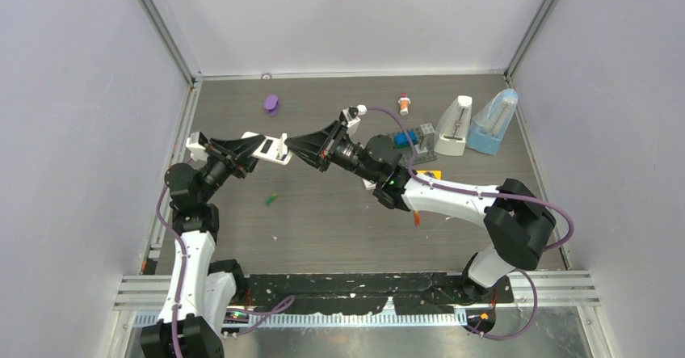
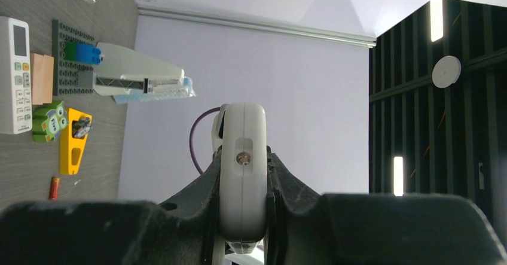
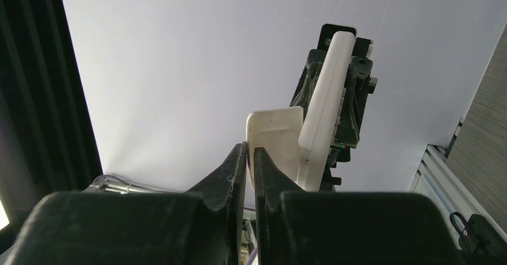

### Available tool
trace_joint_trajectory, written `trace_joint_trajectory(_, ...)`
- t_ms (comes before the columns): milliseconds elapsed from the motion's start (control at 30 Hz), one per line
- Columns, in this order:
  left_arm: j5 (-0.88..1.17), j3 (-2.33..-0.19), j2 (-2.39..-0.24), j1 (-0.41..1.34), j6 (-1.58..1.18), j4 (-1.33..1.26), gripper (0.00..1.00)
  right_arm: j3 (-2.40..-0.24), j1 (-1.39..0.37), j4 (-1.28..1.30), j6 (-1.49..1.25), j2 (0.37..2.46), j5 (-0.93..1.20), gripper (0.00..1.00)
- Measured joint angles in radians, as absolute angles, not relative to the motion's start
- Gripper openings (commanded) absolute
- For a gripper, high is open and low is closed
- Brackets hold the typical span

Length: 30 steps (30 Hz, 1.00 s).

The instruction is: Load the batteries into the remote control

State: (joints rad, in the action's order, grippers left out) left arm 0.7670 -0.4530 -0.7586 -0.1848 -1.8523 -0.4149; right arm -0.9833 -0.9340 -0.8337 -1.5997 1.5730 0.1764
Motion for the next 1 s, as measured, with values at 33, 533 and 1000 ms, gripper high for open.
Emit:
trace_joint_trajectory(33, 0.767, -0.453, -0.76, -0.185, -1.852, -0.414, 0.0, -0.983, -0.934, -0.832, -1.6, 1.573, 0.176, 0.16)
trace_joint_trajectory(533, 0.759, -0.453, -0.77, -0.183, -1.845, -0.412, 0.0, -0.97, -0.926, -0.653, -1.533, 1.497, 0.163, 0.37)
trace_joint_trajectory(1000, 0.754, -0.453, -0.77, -0.176, -1.8, -0.389, 0.0, -1.06, -0.918, -0.393, -1.388, 1.46, 0.171, 0.31)
